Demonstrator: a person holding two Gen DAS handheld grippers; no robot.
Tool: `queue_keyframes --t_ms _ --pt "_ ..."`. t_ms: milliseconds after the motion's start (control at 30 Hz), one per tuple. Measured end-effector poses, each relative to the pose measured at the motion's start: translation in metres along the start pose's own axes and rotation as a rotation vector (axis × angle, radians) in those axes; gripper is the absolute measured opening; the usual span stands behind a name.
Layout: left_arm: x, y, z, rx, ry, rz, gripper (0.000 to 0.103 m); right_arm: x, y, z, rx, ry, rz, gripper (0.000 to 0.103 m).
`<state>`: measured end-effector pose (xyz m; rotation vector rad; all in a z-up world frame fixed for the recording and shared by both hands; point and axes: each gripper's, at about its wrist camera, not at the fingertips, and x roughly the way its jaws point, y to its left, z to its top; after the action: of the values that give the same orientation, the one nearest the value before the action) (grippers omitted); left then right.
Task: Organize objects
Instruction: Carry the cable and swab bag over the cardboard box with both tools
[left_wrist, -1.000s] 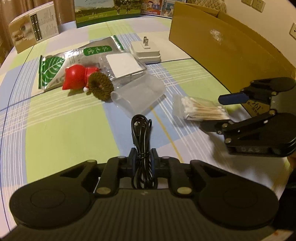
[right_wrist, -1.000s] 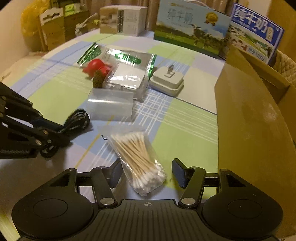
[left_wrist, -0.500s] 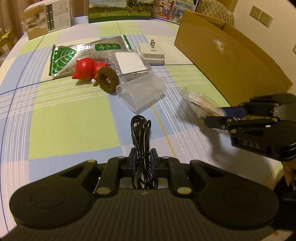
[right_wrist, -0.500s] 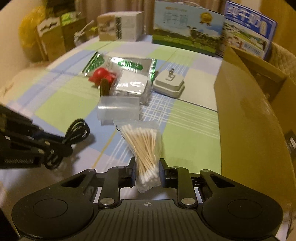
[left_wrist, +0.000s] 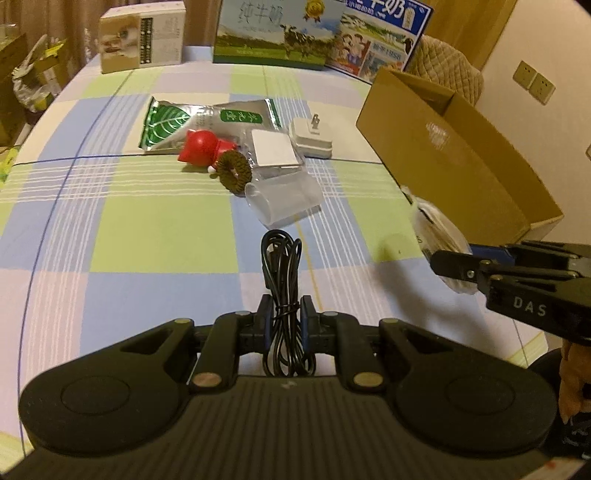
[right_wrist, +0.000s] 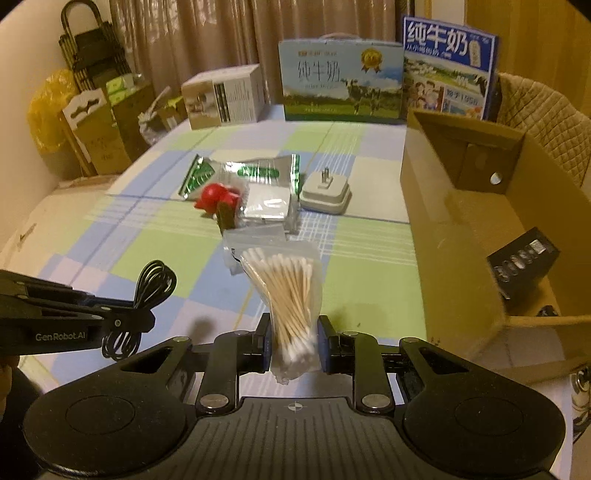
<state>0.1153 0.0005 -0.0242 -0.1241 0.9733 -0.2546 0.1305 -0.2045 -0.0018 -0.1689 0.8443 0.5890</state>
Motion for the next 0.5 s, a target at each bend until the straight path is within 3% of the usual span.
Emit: queue_keyframes --t_ms 500 --pt "-0.046 -0.019 -0.006 -0.002 -0.055 0.021 0.011 -0.052 0.011 -0.002 0.001 -0.065 -0.007 0.021"
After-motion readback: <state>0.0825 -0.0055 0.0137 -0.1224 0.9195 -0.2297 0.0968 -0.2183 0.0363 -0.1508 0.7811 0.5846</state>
